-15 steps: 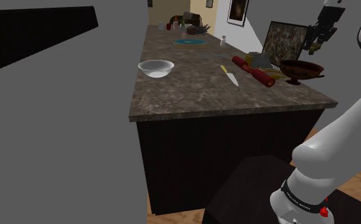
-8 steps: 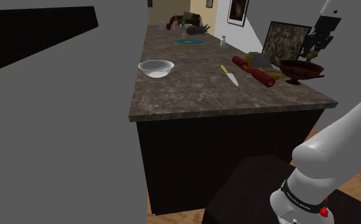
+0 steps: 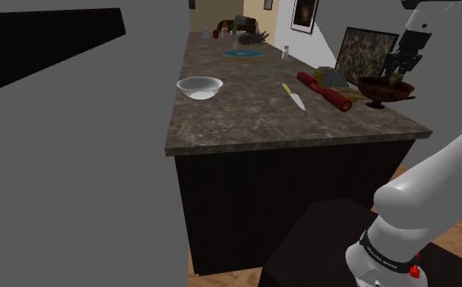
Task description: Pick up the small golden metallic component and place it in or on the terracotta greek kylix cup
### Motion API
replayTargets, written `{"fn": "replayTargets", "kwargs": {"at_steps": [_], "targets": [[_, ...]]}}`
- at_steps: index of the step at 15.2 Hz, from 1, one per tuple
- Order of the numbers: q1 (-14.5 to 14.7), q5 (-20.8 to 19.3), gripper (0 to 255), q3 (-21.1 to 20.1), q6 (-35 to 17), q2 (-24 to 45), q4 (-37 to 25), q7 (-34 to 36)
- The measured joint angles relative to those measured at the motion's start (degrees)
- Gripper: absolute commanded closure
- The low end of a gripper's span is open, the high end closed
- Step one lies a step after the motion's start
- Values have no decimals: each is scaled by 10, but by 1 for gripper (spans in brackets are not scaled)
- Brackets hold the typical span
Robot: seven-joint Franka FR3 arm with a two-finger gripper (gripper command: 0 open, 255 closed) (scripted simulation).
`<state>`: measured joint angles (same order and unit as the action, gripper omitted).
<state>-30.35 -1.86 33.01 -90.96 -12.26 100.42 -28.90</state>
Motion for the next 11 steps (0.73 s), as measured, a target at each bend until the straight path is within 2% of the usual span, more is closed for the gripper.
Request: {"fn": "replayTargets", "kwargs": {"at_steps": [3,4,11], "targets": [[0,0,255,0,-1,0,1,0],[0,0,0,0,-1,0,1,0],[0,1,0,0,9,1,-10,-1]]}}
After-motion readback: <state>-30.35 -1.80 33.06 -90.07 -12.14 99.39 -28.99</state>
